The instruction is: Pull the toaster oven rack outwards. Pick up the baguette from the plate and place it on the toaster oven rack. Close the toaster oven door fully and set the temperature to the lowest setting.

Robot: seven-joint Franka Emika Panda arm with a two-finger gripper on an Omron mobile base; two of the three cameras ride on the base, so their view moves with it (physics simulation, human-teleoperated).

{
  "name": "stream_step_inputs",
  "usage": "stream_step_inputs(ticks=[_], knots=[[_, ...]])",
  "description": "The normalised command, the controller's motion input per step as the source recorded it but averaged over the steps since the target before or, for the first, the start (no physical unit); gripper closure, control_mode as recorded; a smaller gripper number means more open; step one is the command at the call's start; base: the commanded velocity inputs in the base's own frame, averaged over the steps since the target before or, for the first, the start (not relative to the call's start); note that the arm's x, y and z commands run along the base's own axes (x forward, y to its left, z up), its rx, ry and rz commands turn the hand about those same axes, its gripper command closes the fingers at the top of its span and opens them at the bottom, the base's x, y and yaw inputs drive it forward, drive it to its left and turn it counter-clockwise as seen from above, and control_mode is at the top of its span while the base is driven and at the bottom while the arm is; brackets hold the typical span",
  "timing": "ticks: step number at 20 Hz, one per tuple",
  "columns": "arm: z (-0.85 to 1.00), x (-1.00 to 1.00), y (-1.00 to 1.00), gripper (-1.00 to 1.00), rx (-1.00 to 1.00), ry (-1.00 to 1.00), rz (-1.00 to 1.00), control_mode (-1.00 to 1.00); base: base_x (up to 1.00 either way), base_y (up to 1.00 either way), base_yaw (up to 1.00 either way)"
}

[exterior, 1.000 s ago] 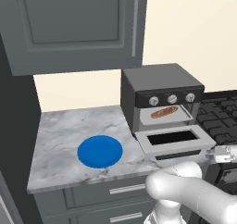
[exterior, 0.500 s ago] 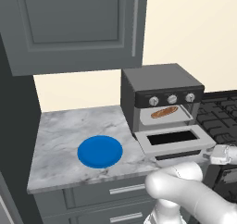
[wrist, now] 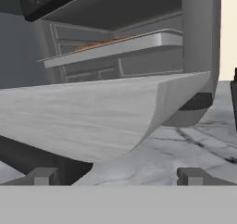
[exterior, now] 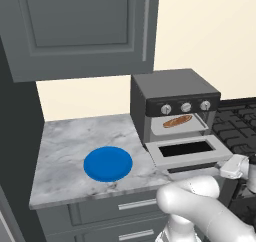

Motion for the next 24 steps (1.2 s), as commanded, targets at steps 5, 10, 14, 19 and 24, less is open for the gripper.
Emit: stream_step_inputs(ticks=[5,10,14,19,24], knots=[[0.0,0.65,0.01,-1.0,0.1,-0.11,0.0,-1.0,0.0,0.0,0.0],[0.16,0.7,0.07,-1.0,0.17,-0.13,0.04,-1.0,0.0,0.0,0.0],[0.55,0.81,0.08,-1.0,0.23,-0.16,0.09,-1.0,0.0,0.0,0.0],[0.89,0.99,0.01,-1.0,0.29,-0.09,0.2,-1.0,0.0,0.0,0.0],[0.98,1.0,0.0,-1.0,0.3,-0.05,0.24,-1.0,0.0,0.0,0.0]])
